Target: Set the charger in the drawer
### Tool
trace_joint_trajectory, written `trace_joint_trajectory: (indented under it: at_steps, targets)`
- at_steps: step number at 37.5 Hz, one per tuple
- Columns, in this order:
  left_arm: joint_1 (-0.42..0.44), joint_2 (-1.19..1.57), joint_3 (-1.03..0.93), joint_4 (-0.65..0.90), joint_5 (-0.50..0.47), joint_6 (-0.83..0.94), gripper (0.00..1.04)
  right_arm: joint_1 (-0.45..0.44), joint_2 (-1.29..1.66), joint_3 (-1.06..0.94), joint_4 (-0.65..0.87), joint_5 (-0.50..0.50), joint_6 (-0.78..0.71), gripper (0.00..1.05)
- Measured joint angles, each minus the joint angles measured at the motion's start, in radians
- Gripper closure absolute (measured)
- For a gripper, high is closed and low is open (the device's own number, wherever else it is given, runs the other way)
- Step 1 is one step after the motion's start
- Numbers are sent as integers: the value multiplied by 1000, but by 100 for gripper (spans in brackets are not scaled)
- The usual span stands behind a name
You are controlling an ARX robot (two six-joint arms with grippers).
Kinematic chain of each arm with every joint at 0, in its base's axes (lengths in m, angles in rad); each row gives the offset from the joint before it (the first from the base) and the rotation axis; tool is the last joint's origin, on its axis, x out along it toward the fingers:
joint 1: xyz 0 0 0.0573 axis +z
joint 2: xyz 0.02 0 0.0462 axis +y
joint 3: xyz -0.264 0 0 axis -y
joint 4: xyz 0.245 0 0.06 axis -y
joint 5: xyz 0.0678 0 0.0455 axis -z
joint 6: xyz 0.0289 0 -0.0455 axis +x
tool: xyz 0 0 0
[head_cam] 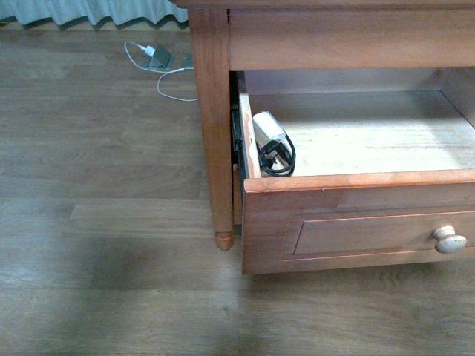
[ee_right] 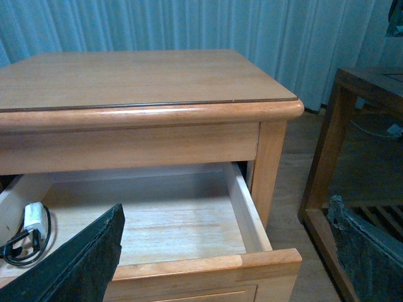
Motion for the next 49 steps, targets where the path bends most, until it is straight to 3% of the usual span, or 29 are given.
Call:
trace_joint_trajectory:
  at_steps: [14, 19, 21, 24, 49]
  targets:
    - [153, -197, -227, 22, 143, 21, 101, 0, 0, 0, 0, 0, 0, 9]
    - [192, -260, -272, 8, 186, 24, 101, 0, 0, 0, 0, 0, 0, 9]
    - [249, -287, -288, -6, 262, 25, 101, 0, 0, 0, 0, 0, 0, 9]
    - [291, -323, -307, -20, 272, 26, 101, 0, 0, 0, 0, 0, 0, 9]
    - [294, -520, -377, -118, 281, 26, 101, 0, 0, 0, 0, 0, 0, 9]
